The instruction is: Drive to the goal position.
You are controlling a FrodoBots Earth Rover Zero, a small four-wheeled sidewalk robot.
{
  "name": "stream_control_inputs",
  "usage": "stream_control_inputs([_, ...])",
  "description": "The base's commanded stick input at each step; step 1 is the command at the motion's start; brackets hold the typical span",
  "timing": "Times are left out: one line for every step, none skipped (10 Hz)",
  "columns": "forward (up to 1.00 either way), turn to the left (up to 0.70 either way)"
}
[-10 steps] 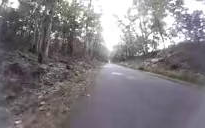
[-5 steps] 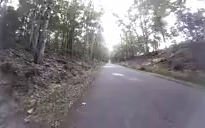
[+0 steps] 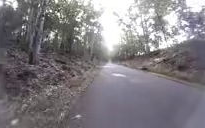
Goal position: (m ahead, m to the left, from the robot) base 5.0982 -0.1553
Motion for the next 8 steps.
stream_control_inputs([0.70,-0.01])
stream_control_inputs([0.70,-0.01])
stream_control_inputs([0.70,-0.01])
stream_control_inputs([0.70,-0.01])
stream_control_inputs([0.70,-0.01])
stream_control_inputs([0.70,-0.01])
stream_control_inputs([0.70,-0.01])
stream_control_inputs([0.70,-0.01])
